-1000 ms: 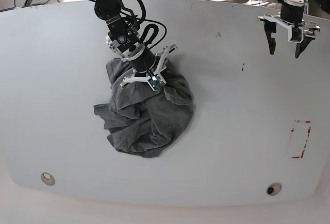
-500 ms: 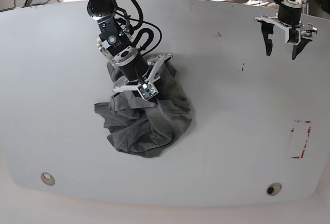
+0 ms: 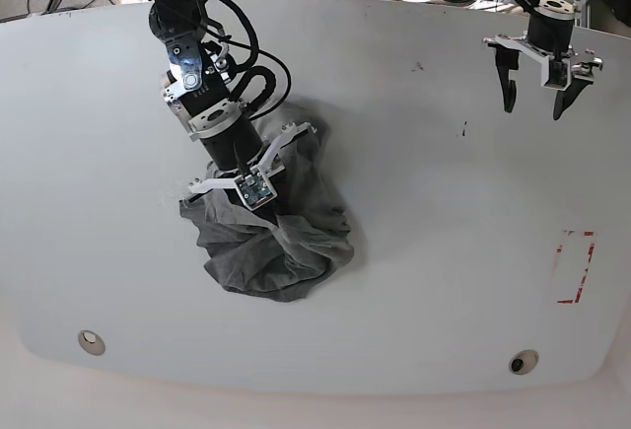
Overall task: Fold the T-shirt properly
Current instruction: 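Lift the gripped shirt with the right gripper and drag it outward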
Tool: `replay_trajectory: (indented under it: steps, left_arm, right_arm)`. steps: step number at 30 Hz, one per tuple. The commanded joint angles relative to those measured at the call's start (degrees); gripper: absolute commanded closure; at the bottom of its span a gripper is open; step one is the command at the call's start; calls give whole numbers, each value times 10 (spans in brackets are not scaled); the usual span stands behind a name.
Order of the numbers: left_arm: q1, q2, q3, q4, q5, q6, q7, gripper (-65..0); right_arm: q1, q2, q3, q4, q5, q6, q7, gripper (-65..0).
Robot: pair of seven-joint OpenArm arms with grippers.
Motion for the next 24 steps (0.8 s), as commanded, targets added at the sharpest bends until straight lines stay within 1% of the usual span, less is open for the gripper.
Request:
replay_trajectory:
  steps: [1,8,16,18,20,24]
  left_arm:
    - [-3,-7,-4,7,0,3,-9,-440]
    - [-13,-7,-4,5,1,3,-6,-440]
    - [-44,-6,-8,1,-1,3,2,-440]
    - [-54,-6,-7,0,-1,3,9,-440]
    - [-87,-6,-6,-3,-1,3,28,-448]
    - [-119,-4,2,-8,-1,2,47,-447]
  right_arm:
    - [12,10,16,18,1,-4,25,-6]
    - [23,16,40,25,1,-5,26,-6]
    - [57,16,64,21,3,-4,22,-8]
    - [64,16,66,18,4,-4,23,-8]
    - [78,17,64,12,5,-3,22,-3]
    - [89,17,67,5,5,-4,23,-4]
